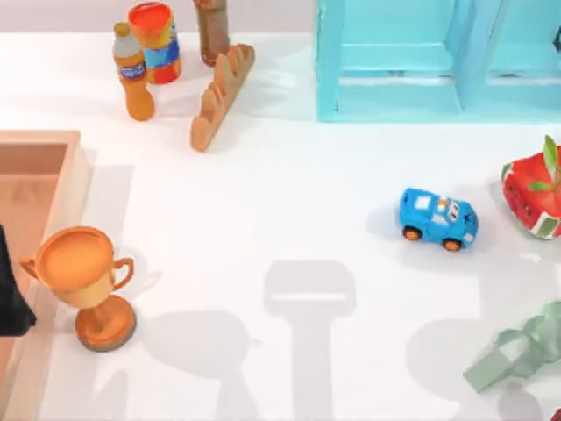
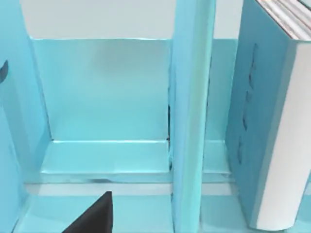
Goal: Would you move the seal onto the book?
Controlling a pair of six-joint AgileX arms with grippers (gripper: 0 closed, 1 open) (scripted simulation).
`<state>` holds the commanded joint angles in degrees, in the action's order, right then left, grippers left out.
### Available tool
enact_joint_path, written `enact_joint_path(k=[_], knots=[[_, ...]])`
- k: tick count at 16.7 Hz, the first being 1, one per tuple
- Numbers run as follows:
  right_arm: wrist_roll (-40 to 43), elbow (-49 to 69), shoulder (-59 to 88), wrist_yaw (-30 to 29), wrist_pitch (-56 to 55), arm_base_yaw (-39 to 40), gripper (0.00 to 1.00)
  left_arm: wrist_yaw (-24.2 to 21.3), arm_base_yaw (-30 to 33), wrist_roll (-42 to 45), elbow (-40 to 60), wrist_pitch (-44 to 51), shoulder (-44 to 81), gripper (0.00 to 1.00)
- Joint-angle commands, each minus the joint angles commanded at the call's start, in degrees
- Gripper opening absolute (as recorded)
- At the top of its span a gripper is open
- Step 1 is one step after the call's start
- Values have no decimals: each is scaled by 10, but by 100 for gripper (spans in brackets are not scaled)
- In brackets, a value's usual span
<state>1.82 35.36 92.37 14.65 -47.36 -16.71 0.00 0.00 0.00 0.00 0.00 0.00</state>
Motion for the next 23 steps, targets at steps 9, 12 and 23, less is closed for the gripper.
enact_joint_path(k=[9, 12, 23], knots=[[-5, 147, 307, 51, -191, -66, 100, 0, 0, 0, 0, 0, 0, 100], [-6, 153, 315, 53, -198, -68, 100, 0, 0, 0, 0, 0, 0, 100], [-8, 308, 397, 28, -128, -45, 100, 0, 0, 0, 0, 0, 0, 100]])
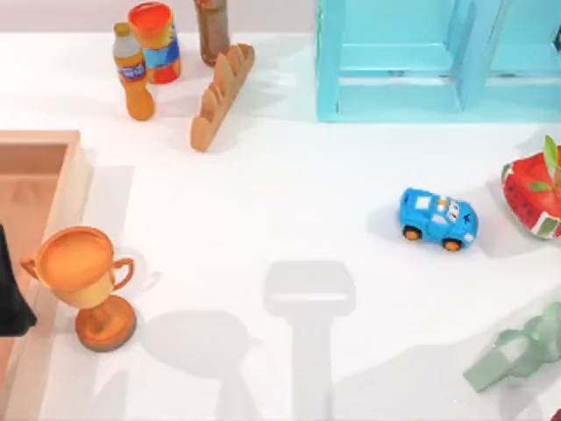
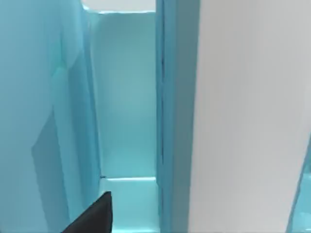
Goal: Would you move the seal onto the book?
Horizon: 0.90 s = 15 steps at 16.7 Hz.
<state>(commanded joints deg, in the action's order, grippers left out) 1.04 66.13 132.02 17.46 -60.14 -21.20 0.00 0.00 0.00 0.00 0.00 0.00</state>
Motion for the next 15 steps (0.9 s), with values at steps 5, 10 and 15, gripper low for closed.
enact_joint_path(k=[5, 10, 15], knots=[[-1, 110, 59, -18, 52, 18, 100, 0, 0, 0, 0, 0, 0, 100], [-1, 115, 62, -20, 55, 19, 100, 0, 0, 0, 0, 0, 0, 100], [-1, 115, 62, -20, 55, 19, 62, 0, 0, 0, 0, 0, 0, 100]])
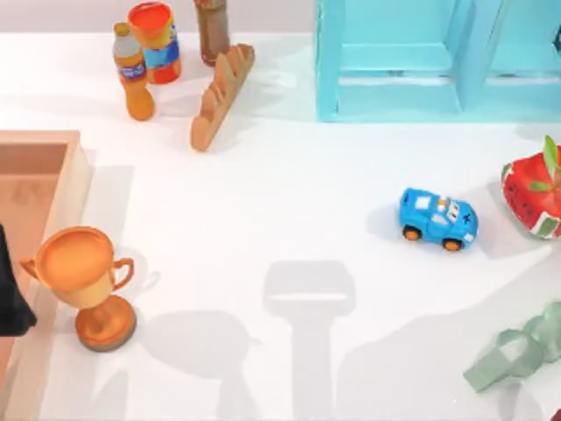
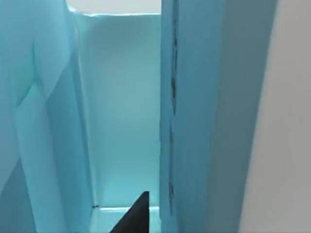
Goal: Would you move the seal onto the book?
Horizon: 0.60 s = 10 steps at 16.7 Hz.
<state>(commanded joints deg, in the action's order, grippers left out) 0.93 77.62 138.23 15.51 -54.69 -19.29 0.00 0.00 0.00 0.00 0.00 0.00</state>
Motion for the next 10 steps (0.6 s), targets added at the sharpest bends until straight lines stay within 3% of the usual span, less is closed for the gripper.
enact_joint_path(k=[8, 10], knots=[[0, 0, 0, 0, 0, 0, 2, 0, 0, 0, 0, 0, 0, 100], [0, 0, 0, 0, 0, 0, 0, 0, 0, 0, 0, 0, 0, 100]])
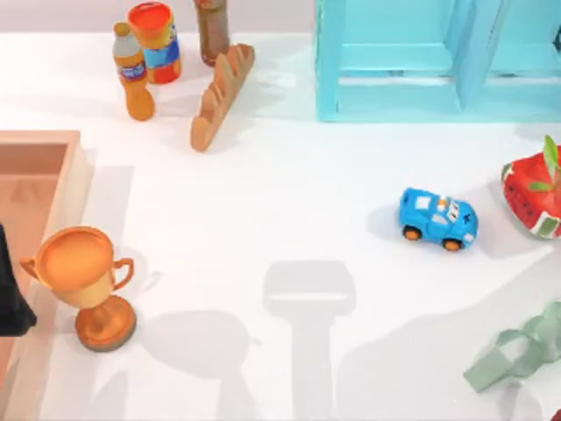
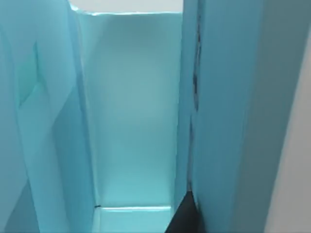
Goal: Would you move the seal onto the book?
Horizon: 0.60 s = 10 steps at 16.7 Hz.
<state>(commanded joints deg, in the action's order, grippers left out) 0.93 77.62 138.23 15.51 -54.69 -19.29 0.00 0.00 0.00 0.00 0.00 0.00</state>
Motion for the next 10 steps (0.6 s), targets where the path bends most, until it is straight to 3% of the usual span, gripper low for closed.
enact_joint_path(k=[10], knots=[[-1, -11, -21, 5, 12, -8, 0, 0, 0, 0, 0, 0, 0, 100]])
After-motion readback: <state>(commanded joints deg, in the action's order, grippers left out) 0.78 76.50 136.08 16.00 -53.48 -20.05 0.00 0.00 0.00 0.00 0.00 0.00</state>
